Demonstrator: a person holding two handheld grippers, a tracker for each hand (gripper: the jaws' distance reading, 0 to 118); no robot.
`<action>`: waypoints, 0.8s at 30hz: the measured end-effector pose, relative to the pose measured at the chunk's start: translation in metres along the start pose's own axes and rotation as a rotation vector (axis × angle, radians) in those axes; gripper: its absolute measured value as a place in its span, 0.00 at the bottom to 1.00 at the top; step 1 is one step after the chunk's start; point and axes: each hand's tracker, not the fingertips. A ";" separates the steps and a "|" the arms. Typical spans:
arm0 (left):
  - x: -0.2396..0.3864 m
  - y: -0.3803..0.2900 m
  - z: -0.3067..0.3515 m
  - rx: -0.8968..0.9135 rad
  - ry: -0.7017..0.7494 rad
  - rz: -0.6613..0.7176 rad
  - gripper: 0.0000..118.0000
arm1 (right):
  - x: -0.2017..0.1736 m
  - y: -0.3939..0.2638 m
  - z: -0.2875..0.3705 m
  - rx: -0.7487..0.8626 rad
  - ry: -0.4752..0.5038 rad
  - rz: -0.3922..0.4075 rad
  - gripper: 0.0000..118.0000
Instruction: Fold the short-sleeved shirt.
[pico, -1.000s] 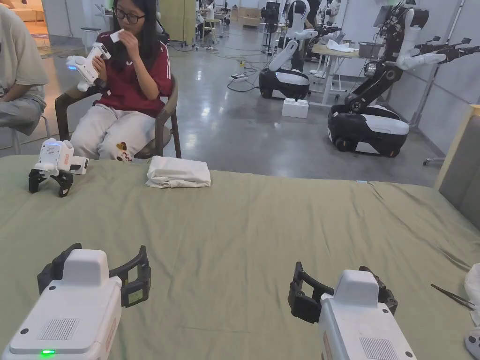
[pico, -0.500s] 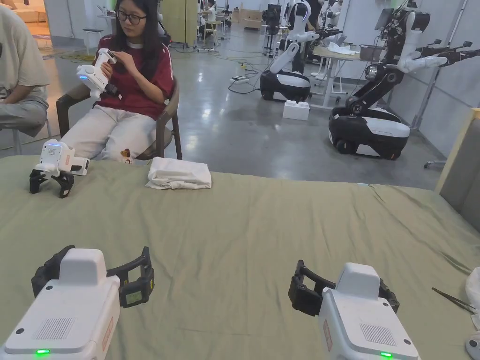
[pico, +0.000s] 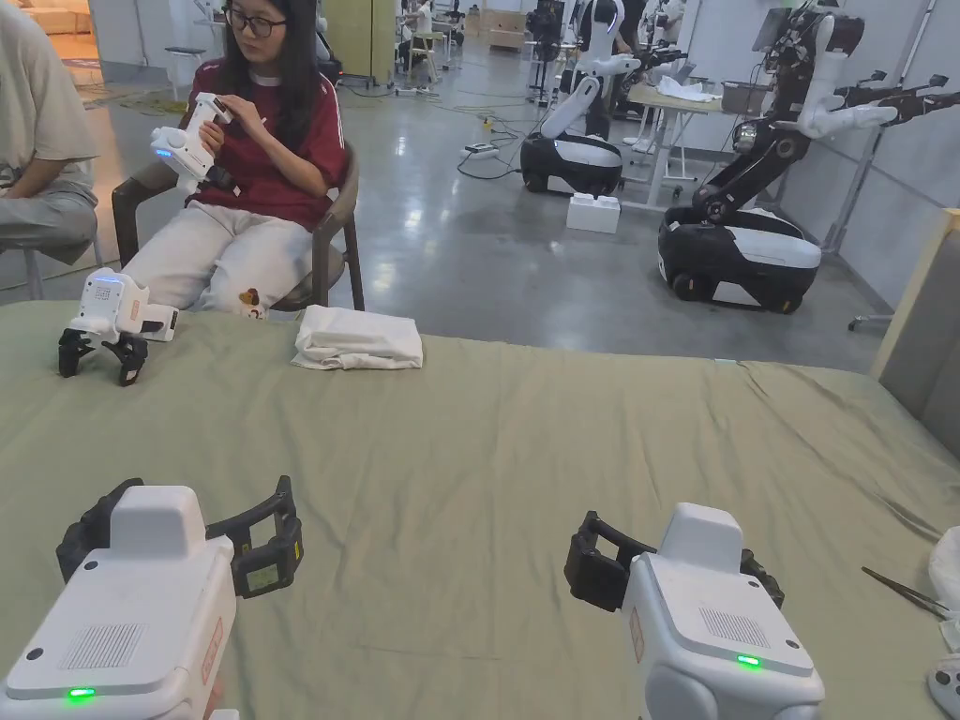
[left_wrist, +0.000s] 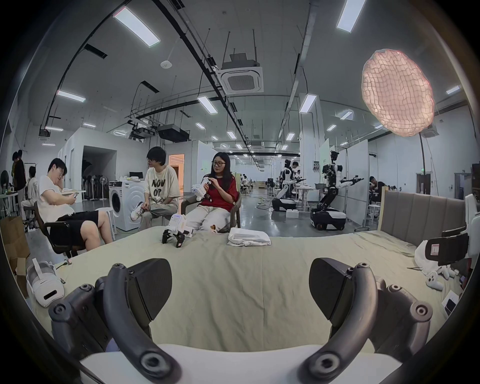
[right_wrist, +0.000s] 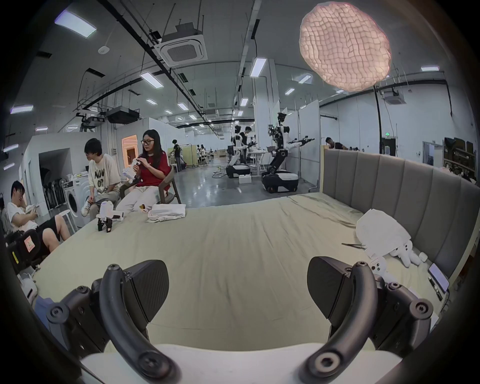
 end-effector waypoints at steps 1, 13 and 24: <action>0.000 0.000 0.000 0.000 0.003 0.000 0.91 | 0.000 0.001 -0.001 -0.003 0.003 -0.003 0.92; 0.000 0.001 -0.001 -0.025 -0.028 -0.036 0.91 | -0.001 0.004 -0.005 -0.011 -0.012 -0.003 0.92; 0.001 -0.003 -0.001 -0.037 -0.034 -0.036 0.91 | 0.003 -0.002 -0.006 -0.018 -0.020 0.026 0.92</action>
